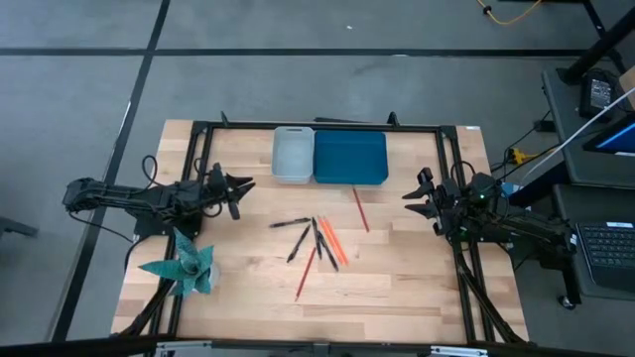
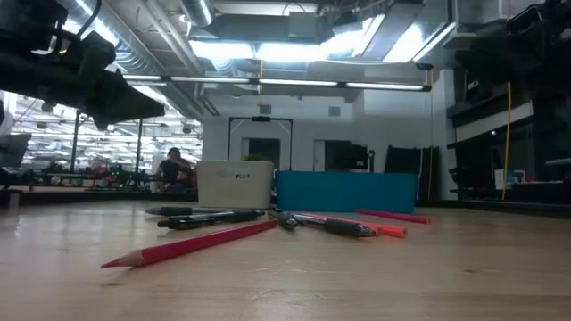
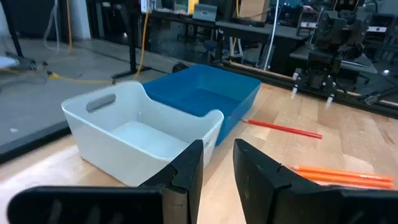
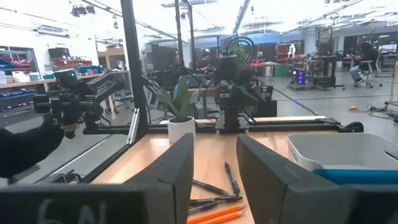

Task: Sort pens & pencils
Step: Put the top red pencil into the blue bin

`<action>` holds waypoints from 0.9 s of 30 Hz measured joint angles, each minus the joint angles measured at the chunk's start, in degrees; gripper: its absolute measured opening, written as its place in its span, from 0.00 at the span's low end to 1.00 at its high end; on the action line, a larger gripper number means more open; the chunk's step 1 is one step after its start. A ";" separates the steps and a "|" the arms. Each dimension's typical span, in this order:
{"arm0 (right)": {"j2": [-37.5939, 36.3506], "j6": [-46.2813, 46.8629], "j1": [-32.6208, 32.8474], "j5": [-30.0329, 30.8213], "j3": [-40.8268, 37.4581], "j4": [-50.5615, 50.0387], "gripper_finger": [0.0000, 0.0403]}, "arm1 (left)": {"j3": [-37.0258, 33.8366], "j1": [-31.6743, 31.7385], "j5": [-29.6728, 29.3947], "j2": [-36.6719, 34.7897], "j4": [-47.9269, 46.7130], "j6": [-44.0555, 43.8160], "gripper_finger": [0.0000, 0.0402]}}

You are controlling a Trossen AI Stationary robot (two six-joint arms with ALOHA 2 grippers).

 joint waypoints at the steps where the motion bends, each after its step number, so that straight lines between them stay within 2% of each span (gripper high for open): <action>1: 0.00 0.00 0.00 -0.02 0.00 -0.27 0.31 | 0.01 0.00 -0.20 0.02 0.40 0.55 0.21; 6: 0.00 0.04 0.00 0.00 0.00 -2.43 0.31 | 0.01 0.00 0.34 0.02 3.74 3.61 0.21; 8: 0.00 -0.26 0.01 0.00 0.00 -2.77 0.31 | 0.01 0.02 3.21 0.02 5.05 6.71 0.21; 13: 0.02 -1.72 0.02 0.04 0.01 -3.27 0.31 | -0.01 0.00 14.82 0.02 8.94 10.95 0.21; 17: 1.46 -1.80 0.02 1.61 0.02 -5.70 0.31 | 0.01 0.00 17.13 0.98 9.34 11.88 0.21; 19: 3.61 -2.54 0.02 2.14 0.02 -5.74 0.31 | 0.01 0.00 17.20 3.45 10.45 11.66 0.21; 22: 7.43 -3.23 0.03 5.44 0.00 -4.69 0.31 | 0.01 0.04 17.24 8.96 17.00 12.17 0.21; 27: 13.83 -5.75 0.58 1.80 0.00 9.89 0.31 | 0.09 2.50 19.72 22.23 31.68 16.34 0.21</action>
